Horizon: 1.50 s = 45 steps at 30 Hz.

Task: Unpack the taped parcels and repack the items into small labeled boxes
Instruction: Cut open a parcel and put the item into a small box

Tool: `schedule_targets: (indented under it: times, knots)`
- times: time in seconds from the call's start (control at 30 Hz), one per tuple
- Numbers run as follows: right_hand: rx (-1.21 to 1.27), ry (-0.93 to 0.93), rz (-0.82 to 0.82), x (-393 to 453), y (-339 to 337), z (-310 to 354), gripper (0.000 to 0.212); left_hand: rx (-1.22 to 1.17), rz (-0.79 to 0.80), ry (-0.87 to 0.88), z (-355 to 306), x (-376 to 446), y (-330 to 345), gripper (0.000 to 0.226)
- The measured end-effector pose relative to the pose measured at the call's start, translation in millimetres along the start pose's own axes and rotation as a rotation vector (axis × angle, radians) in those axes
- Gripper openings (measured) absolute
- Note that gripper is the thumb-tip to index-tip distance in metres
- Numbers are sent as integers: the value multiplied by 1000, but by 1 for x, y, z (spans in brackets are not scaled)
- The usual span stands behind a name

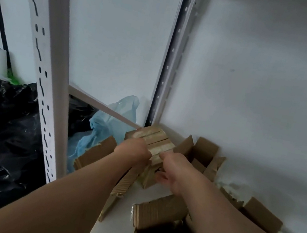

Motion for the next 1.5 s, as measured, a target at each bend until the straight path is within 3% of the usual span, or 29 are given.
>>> schedule_targets:
  times: [0.37,0.5,0.73,0.9,1.13,1.5]
  knots:
    - [142,56,14,-1,-2,2,17,-44,-36,-75,-3,2,4,18]
    - [141,61,-44,-9,-16,9,19,-253,-83,-100,-12,-5,-11,28]
    - [224,-19,-67,-47,-27,26,16,-766,-271,-19,-36,-54,-53,10]
    - [277,-106,-99,-84,-45,32,16,-1010,-331,45,-54,-98,-66,10]
    - [346,-271,-173,-142,-90,33,10,-1248,-281,135,-99,-139,-69,7]
    - [349,-310,-262,-168,-131,8,4,-1419,18,162,-138,-160,-39,17]
Point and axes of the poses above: each hand's wrist, its own x-axis towards the middle knuckle, its own y-axis out of the palm, z = x × y, the point moved 4 cm from there along x, towards the middle knuckle, and after that the axes turned 11 degrees about -x, right-handed, at the moved point
